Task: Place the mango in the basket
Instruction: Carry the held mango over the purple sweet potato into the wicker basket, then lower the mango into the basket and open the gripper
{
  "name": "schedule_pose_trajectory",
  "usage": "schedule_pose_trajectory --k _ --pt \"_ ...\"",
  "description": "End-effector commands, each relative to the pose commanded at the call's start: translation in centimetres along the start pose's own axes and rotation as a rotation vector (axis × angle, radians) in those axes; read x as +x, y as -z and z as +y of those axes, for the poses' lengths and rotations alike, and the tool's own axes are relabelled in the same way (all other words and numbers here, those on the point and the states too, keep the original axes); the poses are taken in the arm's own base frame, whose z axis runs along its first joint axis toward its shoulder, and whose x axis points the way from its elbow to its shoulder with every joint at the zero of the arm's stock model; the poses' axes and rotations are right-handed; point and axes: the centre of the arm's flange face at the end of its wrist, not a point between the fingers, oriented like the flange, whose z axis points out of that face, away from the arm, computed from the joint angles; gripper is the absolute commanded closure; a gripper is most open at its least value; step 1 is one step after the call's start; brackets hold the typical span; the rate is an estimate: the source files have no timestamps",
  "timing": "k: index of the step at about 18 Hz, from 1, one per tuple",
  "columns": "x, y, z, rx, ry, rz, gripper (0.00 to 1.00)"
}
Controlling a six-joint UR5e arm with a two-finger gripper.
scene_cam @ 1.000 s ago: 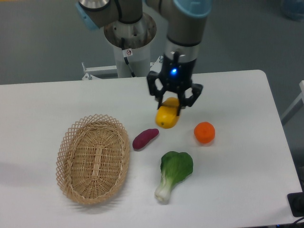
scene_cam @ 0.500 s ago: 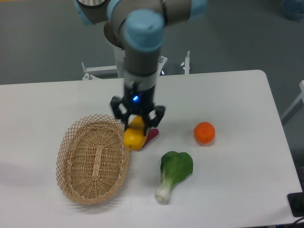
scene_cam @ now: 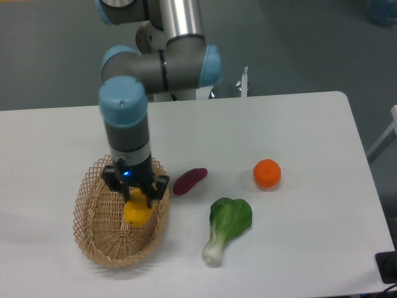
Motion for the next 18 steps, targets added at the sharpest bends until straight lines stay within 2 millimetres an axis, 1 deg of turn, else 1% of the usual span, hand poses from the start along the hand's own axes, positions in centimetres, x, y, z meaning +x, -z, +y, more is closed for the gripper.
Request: schedule_pose_trajectory --k 2,4,5,6,7,9,11,15,17,18 --pt "0.7 -1.5 -0.2 -0.024 -0.012 0.007 0.39" --pt "2.2 -3.2 -0.3 -0.065 -0.046 -0.023 0.39" --pt "2.7 -3.7 -0.3 -0.082 -0.058 -0.048 0.39" --pt "3.2 -3.9 -0.4 -0.086 -0.068 -0.059 0.39" --pt "3.4 -3.8 -0.5 -0.085 -0.077 -0.059 0.36" --pt "3.4 -3.0 -0.7 -0.069 -0.076 -0.062 0.27" --pt "3.4 -2.7 -0.9 -0.062 -0.07 -0.064 0.18" --pt "3.3 -2.3 -1.1 -0.038 -0.07 -0.074 0.07" --pt "3.2 -1.6 -1.2 -0.026 -0.07 -0.079 0.01" --pt "3.1 -1.3 -1.3 -0.02 -0.068 -0.079 0.0"
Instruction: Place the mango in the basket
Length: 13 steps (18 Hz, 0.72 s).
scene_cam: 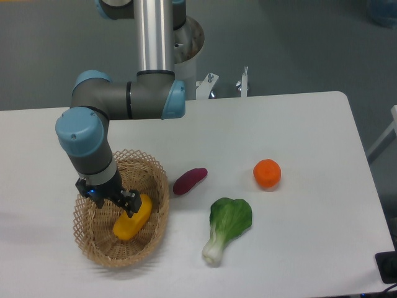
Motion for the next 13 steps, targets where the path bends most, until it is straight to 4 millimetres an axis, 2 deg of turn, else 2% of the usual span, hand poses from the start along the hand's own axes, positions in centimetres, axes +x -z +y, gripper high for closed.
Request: schedule_pose_trajectory --k 2,8,10,13 --pt "-0.7 1.0 0.0 0.015 0.007 -0.006 0.0" --pt "-5.9 3.7 1.1 0.049 0.067 -0.031 0.0" --pt "-7.2 4.4 0.9 0.061 0.064 -0.038 0.0" --pt "-9.5 5.9 1.6 0.074 0.049 -0.055 0.0"
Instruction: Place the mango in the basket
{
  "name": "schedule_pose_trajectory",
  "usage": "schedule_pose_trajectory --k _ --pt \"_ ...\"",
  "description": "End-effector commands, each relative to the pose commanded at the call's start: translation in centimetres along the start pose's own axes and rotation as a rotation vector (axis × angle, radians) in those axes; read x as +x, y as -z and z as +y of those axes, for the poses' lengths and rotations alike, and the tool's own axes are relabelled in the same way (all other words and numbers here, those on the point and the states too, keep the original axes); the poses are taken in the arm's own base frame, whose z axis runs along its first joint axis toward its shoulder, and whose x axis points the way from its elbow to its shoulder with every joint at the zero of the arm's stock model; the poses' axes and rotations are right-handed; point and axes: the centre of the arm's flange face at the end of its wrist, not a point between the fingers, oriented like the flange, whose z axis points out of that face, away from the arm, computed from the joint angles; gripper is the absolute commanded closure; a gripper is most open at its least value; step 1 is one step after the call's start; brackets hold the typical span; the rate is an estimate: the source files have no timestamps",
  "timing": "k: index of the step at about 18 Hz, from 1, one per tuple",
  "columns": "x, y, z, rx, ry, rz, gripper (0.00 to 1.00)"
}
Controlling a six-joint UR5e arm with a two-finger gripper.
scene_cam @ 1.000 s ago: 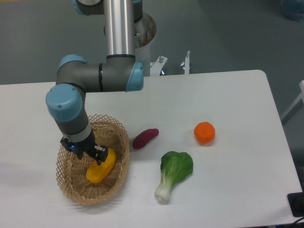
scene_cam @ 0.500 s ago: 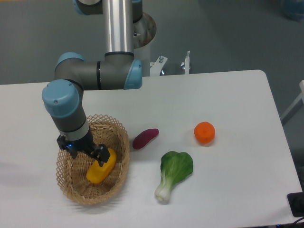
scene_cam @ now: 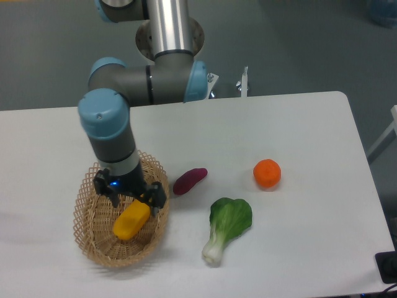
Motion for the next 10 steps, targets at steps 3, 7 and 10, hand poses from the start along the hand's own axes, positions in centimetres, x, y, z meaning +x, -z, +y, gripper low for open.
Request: schedule_pose_trajectory --k 3,7,10 --pt "-1.4 -0.1 1.1 -0.052 -0.036 0.021 0.0" --pt "-3.5 0.7 3.2 -0.073 -0.087 0.033 0.0" --pt "-4.9 1.3 4.4 -0.088 -0.108 0.061 0.0"
